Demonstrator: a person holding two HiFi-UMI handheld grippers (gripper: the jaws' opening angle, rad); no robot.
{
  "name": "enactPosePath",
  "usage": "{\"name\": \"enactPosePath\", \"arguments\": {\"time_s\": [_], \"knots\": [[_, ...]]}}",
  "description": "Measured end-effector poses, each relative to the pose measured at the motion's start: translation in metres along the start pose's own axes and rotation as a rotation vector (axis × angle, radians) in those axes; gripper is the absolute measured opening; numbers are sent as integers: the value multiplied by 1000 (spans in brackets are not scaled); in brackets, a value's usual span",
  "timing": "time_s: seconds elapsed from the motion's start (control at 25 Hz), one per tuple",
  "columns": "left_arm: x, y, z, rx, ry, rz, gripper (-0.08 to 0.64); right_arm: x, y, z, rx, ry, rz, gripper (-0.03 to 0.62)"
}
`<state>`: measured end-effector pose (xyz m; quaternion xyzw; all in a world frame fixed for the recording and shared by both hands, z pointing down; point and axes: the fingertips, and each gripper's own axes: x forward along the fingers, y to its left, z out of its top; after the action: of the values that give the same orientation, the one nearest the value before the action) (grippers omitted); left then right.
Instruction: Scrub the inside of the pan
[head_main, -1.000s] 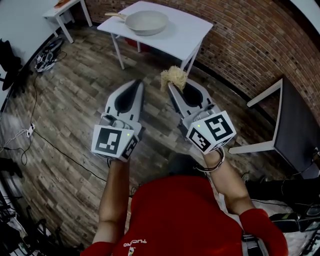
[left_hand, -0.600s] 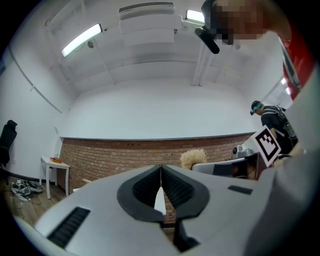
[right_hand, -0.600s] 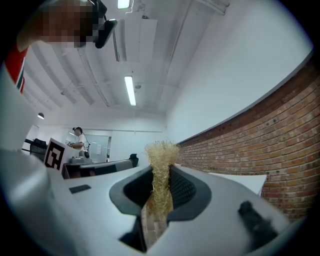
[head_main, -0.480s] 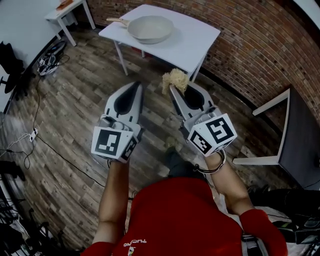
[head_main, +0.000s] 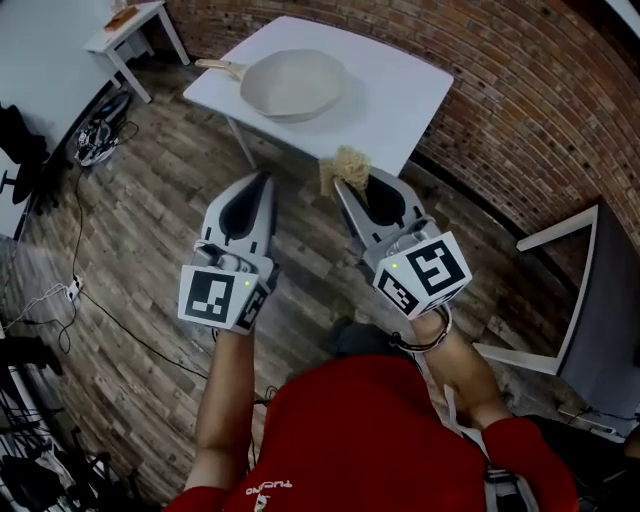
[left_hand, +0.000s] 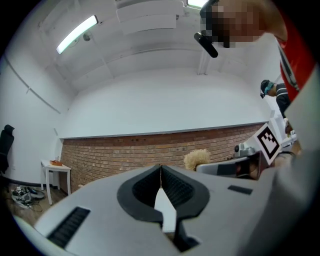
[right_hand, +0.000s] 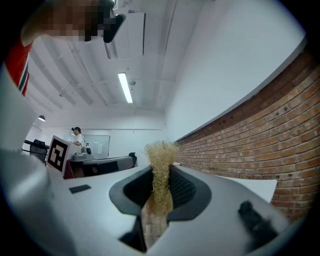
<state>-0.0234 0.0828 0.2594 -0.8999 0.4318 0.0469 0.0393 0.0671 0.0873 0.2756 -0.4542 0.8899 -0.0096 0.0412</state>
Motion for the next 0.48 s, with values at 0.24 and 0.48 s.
{"name": "enactPosePath", "arguments": {"time_s": [0.24,0.48], "knots": [[79,37,-3,10,-2,42,15,58,-71,7,-8,8,34,86],[124,61,-16,15,14,62,15,96,-112,1,4,16,45,86]]}}
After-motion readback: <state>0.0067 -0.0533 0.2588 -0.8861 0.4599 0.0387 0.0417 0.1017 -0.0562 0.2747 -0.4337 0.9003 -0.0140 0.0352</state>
